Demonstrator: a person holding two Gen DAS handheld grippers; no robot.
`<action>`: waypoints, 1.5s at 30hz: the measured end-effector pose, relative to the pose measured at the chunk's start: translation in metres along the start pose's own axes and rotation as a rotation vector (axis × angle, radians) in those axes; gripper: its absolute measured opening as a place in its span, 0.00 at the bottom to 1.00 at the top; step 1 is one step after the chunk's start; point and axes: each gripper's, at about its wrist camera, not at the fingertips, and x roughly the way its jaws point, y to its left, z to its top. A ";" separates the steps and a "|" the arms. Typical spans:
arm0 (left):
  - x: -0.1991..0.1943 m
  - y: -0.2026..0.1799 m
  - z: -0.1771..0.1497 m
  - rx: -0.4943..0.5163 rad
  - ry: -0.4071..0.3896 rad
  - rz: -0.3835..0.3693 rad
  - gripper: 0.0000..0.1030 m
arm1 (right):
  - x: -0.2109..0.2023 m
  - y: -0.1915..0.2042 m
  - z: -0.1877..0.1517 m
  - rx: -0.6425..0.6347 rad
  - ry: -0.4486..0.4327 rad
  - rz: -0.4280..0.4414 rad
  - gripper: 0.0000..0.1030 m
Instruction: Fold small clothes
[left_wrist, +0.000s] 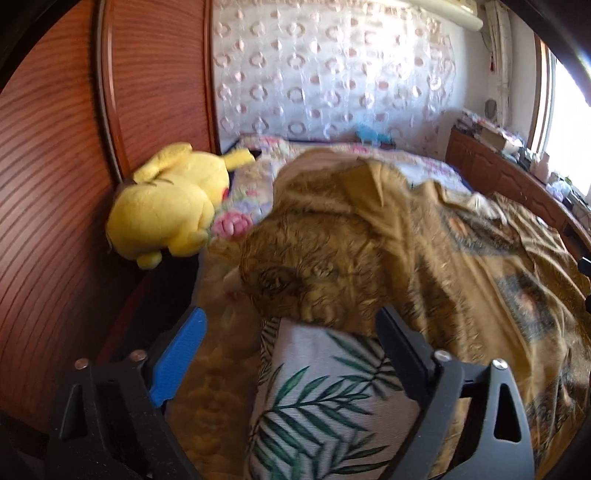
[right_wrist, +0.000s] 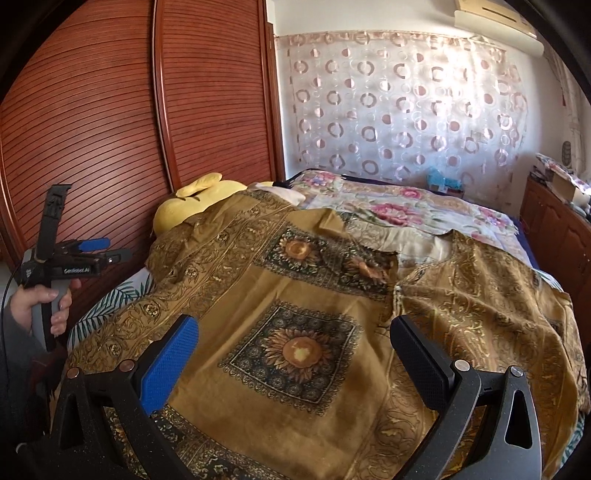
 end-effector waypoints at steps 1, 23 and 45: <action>0.006 0.002 0.000 0.002 0.019 -0.011 0.83 | 0.000 0.000 0.000 -0.005 0.006 0.003 1.00; 0.044 0.010 0.010 0.023 0.124 -0.143 0.04 | 0.007 0.001 0.020 -0.021 0.072 0.142 1.00; -0.027 -0.120 0.045 0.247 -0.034 -0.313 0.08 | -0.040 -0.036 0.000 0.093 0.004 0.029 1.00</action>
